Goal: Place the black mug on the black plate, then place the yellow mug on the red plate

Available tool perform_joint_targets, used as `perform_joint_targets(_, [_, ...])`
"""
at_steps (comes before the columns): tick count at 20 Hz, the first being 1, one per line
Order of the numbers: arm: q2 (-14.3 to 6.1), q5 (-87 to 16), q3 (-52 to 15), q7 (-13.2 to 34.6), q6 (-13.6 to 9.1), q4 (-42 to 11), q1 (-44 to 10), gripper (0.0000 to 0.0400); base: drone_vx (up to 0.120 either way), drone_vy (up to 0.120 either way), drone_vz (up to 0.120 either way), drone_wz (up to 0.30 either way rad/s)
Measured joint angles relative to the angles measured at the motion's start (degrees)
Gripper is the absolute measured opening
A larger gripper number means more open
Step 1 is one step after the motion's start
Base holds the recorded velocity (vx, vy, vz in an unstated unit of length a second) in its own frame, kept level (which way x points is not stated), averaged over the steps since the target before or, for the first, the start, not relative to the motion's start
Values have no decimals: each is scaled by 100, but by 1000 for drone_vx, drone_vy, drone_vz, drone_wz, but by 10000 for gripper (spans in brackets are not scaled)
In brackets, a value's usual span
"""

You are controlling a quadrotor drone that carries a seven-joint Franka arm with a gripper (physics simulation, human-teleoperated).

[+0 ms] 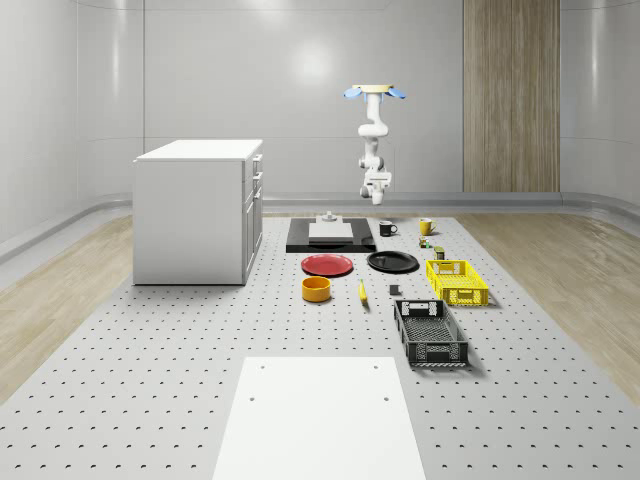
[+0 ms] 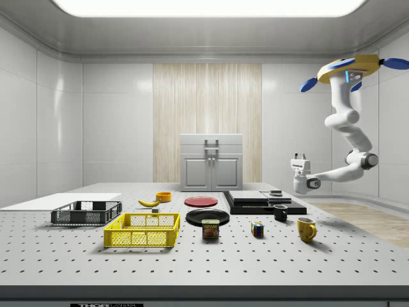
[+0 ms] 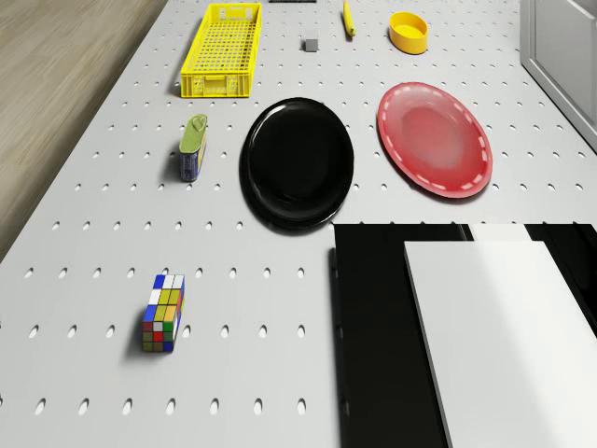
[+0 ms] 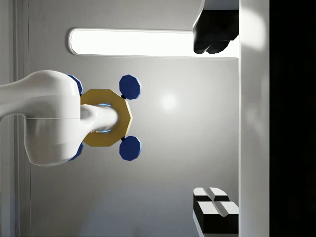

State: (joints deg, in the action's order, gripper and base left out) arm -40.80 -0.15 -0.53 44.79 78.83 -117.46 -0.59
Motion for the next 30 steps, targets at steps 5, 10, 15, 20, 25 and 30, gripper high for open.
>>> perform_joint_targets(5, [-15, -46, -33, 5, 22, -15, -11, 400, 104, 0, 0, 0])
perform_joint_targets(10, [-31, -153, -110, 19, 44, -32, -35, 400, 120, 0, 0, 0])
perform_joint_targets(15, [-49, -402, -288, 52, 68, -57, -90, 400, 120, 0, 0, 0])
perform_joint_targets(20, [-78, -979, -697, 129, 99, -128, -217, 400, 120, 0, 0, 0])
perform_joint_targets(25, [-155, -2264, -1595, 317, 160, -421, -505, 400, 120, 0, 0, 0])
perform_joint_targets(30, [-396, -4735, -3195, 807, 279, -1476, -1109, 400, 112, 0, -16, 0])
